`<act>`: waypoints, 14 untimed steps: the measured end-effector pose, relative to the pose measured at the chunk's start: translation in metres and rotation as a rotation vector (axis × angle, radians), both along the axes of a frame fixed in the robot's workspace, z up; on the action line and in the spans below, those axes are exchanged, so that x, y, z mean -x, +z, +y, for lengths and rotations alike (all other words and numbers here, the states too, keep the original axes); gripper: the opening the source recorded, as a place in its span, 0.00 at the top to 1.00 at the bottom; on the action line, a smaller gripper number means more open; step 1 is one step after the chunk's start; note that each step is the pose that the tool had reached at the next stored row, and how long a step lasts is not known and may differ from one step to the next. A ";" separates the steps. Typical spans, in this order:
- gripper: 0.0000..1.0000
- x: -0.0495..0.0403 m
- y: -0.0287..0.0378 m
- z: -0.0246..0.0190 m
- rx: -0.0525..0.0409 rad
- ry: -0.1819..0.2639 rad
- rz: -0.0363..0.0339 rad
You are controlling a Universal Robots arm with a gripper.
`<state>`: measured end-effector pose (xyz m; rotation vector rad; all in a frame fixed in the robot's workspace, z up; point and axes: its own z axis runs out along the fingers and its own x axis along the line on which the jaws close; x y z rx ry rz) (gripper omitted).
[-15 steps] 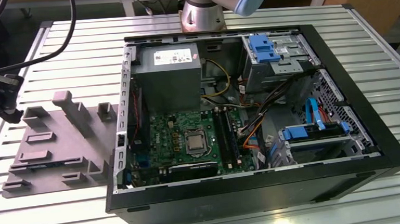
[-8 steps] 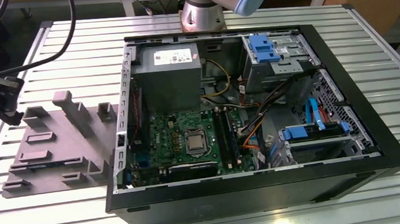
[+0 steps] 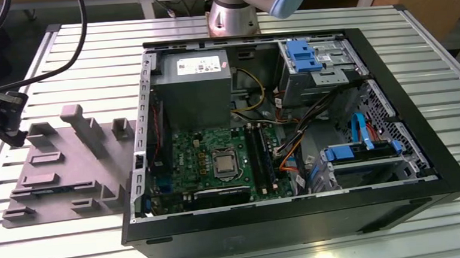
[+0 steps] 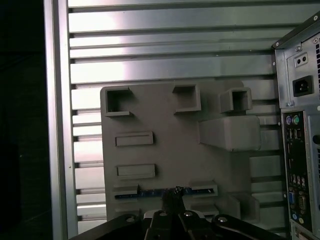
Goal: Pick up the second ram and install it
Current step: 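Pick up the second ram and move it above second insertion slot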
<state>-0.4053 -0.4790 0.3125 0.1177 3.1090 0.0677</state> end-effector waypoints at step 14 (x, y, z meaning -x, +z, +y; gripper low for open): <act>0.89 0.0000 -0.0001 0.0000 0.0000 0.013 0.0001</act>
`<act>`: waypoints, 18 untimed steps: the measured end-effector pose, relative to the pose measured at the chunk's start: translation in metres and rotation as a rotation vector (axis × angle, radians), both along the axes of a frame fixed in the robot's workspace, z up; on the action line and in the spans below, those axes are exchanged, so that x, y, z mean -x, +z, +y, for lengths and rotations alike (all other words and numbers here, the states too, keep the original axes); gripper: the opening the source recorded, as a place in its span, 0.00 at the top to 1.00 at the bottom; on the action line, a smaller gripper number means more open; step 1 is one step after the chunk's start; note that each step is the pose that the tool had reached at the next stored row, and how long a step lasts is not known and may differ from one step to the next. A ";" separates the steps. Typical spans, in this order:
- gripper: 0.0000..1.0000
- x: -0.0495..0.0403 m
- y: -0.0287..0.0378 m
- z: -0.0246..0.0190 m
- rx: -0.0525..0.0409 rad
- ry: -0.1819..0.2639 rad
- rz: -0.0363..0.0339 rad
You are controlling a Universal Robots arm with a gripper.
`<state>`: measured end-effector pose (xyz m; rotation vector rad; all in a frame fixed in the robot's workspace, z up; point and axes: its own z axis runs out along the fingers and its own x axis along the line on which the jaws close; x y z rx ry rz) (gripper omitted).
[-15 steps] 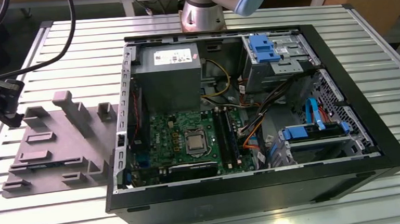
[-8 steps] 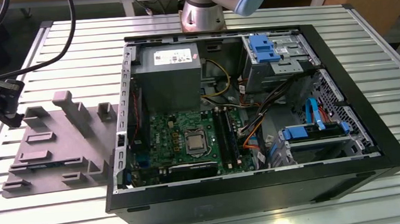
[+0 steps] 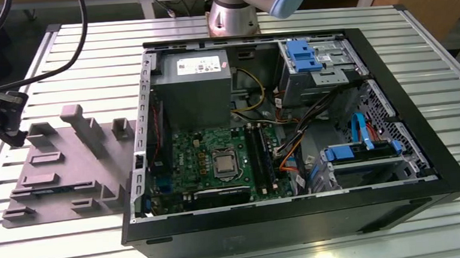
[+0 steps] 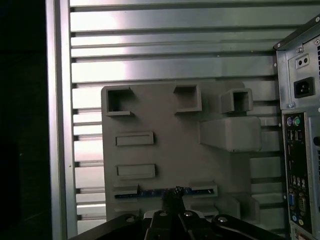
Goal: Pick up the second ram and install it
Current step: 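Pick up the second ram and move it above second insertion slot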
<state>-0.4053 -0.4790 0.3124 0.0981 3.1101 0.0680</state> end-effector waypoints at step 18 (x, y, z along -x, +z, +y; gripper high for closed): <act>0.89 0.0000 0.0000 0.0000 0.0000 0.144 0.0000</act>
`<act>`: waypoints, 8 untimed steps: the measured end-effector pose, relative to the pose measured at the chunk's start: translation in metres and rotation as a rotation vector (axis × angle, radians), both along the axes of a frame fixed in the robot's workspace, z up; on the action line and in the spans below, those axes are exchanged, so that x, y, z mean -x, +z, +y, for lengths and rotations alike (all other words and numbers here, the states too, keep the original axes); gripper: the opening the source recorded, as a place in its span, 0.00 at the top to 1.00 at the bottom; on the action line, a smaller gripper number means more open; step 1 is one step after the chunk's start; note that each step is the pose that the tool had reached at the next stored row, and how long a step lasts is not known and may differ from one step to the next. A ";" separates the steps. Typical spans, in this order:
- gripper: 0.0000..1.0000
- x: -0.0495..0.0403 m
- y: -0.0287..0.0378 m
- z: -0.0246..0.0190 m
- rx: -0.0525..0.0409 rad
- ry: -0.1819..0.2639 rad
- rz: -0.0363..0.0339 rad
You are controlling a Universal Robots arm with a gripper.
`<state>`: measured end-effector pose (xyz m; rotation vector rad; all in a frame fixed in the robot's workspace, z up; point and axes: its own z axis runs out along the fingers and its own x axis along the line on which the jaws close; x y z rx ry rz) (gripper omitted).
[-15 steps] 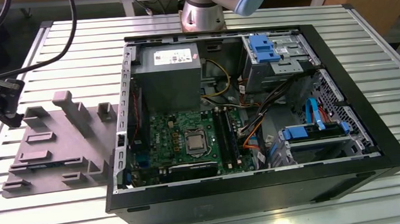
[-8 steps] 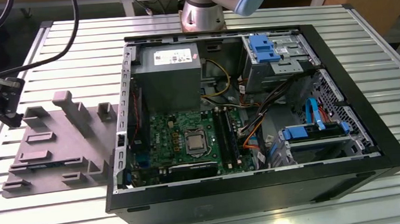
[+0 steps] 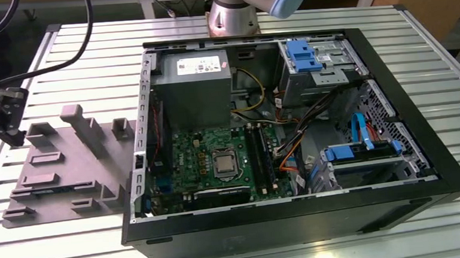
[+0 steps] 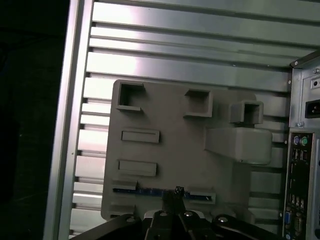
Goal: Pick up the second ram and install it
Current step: 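Pick up the second ram and move it above second insertion slot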
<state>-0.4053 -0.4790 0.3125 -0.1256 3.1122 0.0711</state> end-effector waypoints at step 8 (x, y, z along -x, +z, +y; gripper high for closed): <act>0.89 0.0000 0.0000 0.0000 0.0000 0.074 -0.0001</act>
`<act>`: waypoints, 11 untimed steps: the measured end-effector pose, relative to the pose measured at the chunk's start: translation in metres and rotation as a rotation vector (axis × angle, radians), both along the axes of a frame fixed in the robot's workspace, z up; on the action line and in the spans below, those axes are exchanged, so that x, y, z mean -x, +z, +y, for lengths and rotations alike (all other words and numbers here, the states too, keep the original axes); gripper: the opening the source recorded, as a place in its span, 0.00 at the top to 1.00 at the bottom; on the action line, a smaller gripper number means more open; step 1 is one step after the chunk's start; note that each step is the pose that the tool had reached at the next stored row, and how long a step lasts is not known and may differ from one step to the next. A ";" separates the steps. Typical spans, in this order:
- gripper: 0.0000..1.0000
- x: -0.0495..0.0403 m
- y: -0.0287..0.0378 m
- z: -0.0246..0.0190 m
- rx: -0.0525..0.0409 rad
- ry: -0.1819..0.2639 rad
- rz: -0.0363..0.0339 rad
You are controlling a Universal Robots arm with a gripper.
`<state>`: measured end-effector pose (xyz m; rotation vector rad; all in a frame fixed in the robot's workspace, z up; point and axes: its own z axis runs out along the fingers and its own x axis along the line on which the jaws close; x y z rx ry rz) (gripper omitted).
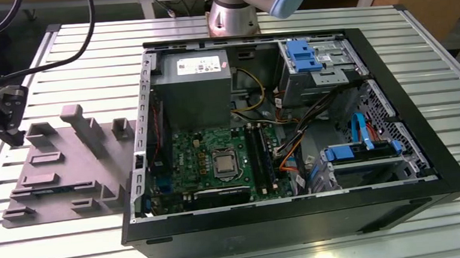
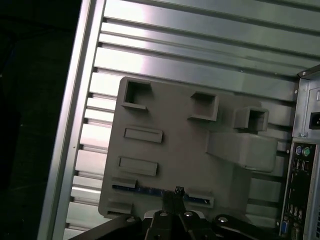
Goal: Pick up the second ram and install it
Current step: 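Pick up the second ram and move it above second insertion slot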
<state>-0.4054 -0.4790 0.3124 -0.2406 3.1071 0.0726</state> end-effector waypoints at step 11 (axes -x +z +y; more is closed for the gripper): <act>0.89 0.0003 0.0001 0.0000 0.0001 0.099 0.0001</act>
